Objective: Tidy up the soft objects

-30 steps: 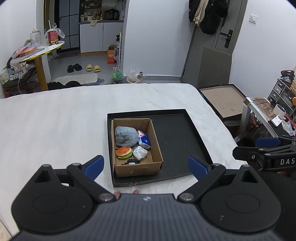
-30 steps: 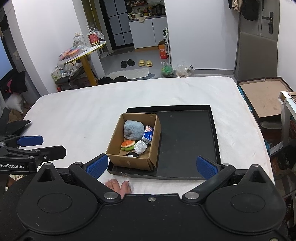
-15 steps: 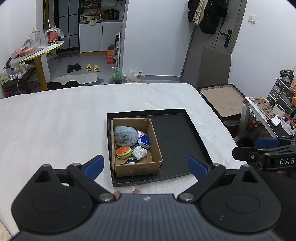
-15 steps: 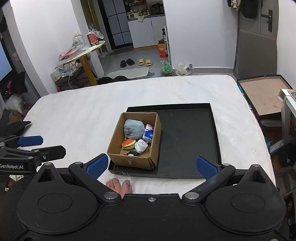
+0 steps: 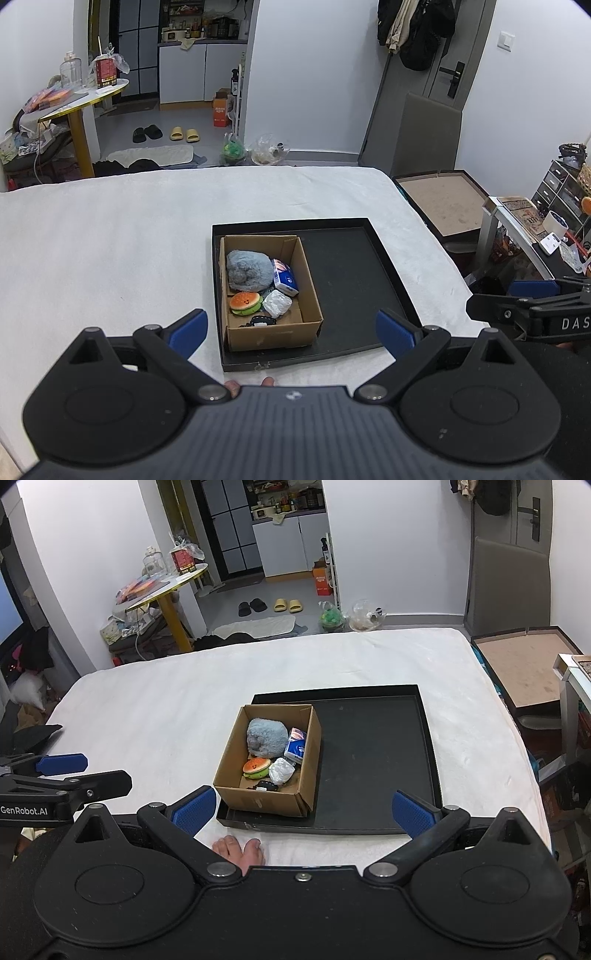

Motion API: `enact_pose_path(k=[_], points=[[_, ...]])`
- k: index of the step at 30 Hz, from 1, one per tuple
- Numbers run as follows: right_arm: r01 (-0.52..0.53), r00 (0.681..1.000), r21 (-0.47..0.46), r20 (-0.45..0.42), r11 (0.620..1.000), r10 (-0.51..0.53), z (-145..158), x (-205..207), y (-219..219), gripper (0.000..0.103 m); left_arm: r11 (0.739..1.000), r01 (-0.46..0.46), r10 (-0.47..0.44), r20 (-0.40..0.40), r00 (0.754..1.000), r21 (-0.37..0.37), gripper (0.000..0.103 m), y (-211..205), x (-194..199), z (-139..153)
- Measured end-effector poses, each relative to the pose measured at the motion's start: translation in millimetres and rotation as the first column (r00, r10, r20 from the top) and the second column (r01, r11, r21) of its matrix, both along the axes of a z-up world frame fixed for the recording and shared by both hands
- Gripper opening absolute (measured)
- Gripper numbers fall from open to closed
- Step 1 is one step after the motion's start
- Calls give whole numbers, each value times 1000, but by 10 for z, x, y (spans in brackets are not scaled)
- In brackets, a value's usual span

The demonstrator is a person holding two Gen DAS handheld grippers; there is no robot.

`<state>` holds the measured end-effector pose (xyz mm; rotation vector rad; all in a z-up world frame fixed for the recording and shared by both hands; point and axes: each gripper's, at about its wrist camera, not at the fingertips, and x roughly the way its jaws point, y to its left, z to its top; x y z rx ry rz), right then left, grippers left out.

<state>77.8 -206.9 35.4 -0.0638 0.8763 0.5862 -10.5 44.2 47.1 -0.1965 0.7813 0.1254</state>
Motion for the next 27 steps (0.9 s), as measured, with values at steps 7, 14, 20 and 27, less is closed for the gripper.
enact_pose_path(k=[7,14,20,27], points=[[4,1000,1,5,1000,-4,-4,-1,-9,103,1000,-3,3,1,1000,-7,97,17,3,-7],[9,1000,10,-2,1000,-9,-17,2,-32,103,1000,-6,6,0,1000,0,97,-1,6,0],[14,1000,27,-9,1000,-14,-33,4,-61,103,1000,-12,12,8,1000,5,97,-21,-4,1],[14,1000,52,-19,999,-13,-50,1,-108,103,1000,-12,12,6,1000,1,97,-29,-2,-3]])
